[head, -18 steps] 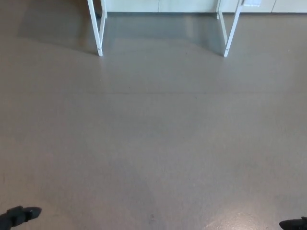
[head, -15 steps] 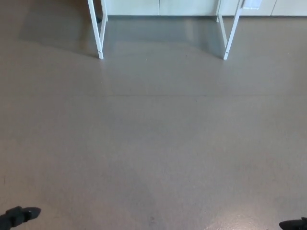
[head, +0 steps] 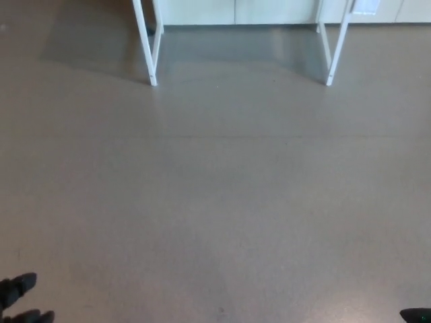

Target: The robot walk towards a table in front and then pushes a layer of a file tray back to its original position using its right hand

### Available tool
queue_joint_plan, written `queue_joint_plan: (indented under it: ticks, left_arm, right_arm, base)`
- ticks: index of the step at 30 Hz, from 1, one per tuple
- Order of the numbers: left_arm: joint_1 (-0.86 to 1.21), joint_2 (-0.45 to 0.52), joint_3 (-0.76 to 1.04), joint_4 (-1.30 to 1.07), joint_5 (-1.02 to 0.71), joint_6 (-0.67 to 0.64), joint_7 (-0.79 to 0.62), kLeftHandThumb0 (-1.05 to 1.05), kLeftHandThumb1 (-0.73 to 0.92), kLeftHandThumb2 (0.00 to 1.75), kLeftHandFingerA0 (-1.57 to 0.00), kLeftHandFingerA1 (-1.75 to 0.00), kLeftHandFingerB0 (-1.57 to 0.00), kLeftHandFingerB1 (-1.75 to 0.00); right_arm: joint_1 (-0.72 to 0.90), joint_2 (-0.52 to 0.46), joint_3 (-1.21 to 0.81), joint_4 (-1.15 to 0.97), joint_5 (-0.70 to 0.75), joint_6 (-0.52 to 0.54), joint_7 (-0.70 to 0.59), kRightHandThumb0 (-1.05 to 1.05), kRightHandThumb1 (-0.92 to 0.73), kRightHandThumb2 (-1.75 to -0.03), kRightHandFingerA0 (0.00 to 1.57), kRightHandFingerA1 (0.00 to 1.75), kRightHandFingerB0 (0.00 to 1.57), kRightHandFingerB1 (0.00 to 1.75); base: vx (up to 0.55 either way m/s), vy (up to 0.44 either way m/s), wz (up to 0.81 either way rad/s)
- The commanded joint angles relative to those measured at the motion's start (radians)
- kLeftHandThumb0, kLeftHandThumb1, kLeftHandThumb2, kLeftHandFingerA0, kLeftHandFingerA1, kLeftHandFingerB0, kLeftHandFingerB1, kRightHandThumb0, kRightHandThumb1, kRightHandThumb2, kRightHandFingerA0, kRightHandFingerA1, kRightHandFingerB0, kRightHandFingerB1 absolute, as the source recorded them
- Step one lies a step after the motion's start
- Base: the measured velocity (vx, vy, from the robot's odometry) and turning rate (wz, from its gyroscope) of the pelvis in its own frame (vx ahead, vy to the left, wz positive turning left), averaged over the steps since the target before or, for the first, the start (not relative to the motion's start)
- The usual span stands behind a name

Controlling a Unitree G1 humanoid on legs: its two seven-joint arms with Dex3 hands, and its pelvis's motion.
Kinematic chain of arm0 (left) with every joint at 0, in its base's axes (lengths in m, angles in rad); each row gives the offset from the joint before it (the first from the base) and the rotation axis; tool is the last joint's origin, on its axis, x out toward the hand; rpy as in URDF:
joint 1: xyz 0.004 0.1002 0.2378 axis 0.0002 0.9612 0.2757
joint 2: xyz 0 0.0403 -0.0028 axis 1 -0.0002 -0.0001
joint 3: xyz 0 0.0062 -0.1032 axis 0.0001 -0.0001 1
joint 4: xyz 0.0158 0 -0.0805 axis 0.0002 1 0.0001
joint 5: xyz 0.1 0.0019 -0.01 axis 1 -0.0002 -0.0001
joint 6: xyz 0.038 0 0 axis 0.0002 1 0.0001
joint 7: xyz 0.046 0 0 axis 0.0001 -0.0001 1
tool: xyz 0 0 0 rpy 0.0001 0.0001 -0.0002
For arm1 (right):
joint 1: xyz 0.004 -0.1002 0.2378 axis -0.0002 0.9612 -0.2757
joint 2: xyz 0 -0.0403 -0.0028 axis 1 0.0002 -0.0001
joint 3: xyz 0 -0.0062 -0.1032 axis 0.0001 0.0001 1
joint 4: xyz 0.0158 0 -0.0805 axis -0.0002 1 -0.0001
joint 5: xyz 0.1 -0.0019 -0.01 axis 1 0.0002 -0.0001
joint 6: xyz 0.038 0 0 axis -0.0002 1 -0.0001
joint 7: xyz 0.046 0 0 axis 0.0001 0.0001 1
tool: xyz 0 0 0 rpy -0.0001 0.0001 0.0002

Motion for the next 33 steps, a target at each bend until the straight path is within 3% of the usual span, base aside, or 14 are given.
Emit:
queue_joint_plan:
  ticks: [1,7,8,10,11,24,25,26,27,29,30,33]
  left_arm:
    - [-0.001,0.015,0.011,-0.001,-0.021,0.044,0.003,-0.09,0.70,0.62,-0.26,-0.37,-0.17,-0.31]
    - [0.002,0.015,0.008,-0.002,-0.025,0.046,0.003,-0.08,0.70,0.62,-0.27,-0.38,-0.19,-0.32]
    - [0.002,0.013,0.007,-0.004,-0.022,0.043,0.011,-0.05,0.49,0.90,-0.21,-0.52,-0.12,-0.47]
    - [0.002,0.013,0.007,-0.005,-0.021,0.043,0.014,-0.05,0.49,0.90,-0.21,-0.52,-0.12,-0.47]
    - [0.003,0.017,0.003,-0.004,-0.021,0.043,0.004,-0.07,0.69,0.61,-0.28,-0.38,-0.20,-0.32]
    - [0.007,0.034,-0.020,-0.013,-0.005,0.041,0.009,-0.09,0.68,0.61,-0.28,-0.37,-0.23,-0.33]
    - [0.007,0.036,-0.024,-0.014,-0.002,0.041,0.008,-0.06,0.49,0.90,-0.19,-0.51,-0.14,-0.48]
    - [0.008,0.039,-0.028,-0.016,0.000,0.042,0.008,-0.06,0.49,0.90,-0.19,-0.51,-0.14,-0.48]
    - [0.010,0.040,-0.031,-0.018,0.002,0.043,0.008,-0.09,0.69,0.60,-0.29,-0.37,-0.24,-0.32]
    - [0.010,0.044,-0.036,-0.011,0.004,0.036,0.008,-0.09,0.69,0.60,-0.29,-0.37,-0.24,-0.33]
    - [0.012,0.044,-0.036,-0.011,0.002,0.031,0.009,-0.05,0.50,0.90,-0.19,-0.51,-0.15,-0.48]
    - [0.013,0.044,-0.039,-0.009,0.001,0.022,0.010,-0.05,0.49,0.90,-0.19,-0.51,-0.16,-0.48]
  right_arm:
    - [0.005,-0.001,-0.011,-0.011,0.004,0.026,-0.015,-0.45,-0.44,-0.74,0.47,0.53,0.36,0.48]
    - [0.013,0.005,-0.022,-0.021,0.009,0.028,-0.016,-0.41,-0.44,-0.72,0.49,0.53,0.36,0.48]
    - [0.012,0.004,-0.020,-0.021,0.006,0.028,-0.016,-0.43,-0.43,-0.73,0.50,0.54,0.37,0.49]
    - [0.012,0.005,-0.019,-0.021,0.005,0.029,-0.016,-0.43,-0.43,-0.73,0.50,0.54,0.37,0.49]
    - [0.013,0.004,-0.018,-0.025,0.003,0.029,-0.016,-0.44,-0.43,-0.74,0.50,0.54,0.37,0.49]
    - [-0.001,-0.004,0.001,0.010,-0.007,0.005,-0.005,-0.42,-0.44,-0.72,0.49,0.52,0.37,0.48]
    - [-0.002,-0.006,0.005,0.011,-0.011,0.005,-0.007,-0.42,-0.45,-0.73,0.48,0.52,0.37,0.47]
    - [-0.004,-0.009,0.009,0.014,-0.017,0.006,-0.010,-0.42,-0.45,-0.73,0.48,0.52,0.37,0.47]
    - [-0.004,-0.009,0.012,0.021,-0.018,0.000,-0.011,-0.34,-0.55,-0.57,0.55,0.43,0.43,0.39]
    - [-0.006,-0.009,0.013,0.028,-0.017,-0.005,-0.011,-0.34,-0.55,-0.57,0.55,0.44,0.43,0.39]
    - [-0.005,-0.007,0.011,0.030,-0.012,-0.008,-0.011,-0.42,-0.45,-0.72,0.49,0.53,0.39,0.48]
    - [-0.006,-0.009,0.015,0.032,-0.011,-0.015,-0.009,-0.42,-0.44,-0.73,0.49,0.53,0.40,0.49]
  base:
    - [0.07,0.081,-0.05]
    - [0.13,0.268,-0.19]
    - [0.17,0.529,-0.18]
    - [0.21,0.213,0.10]
    - [0.20,0.136,0.10]
    - [0.23,-0.102,0.08]
    - [0.38,-0.289,0.24]
    - [0.33,-0.165,-0.06]
    - [0.31,-0.125,0.05]
    - [0.23,-0.080,-0.07]
    - [0.18,-0.012,-0.01]
    - [0.27,0.051,-0.18]
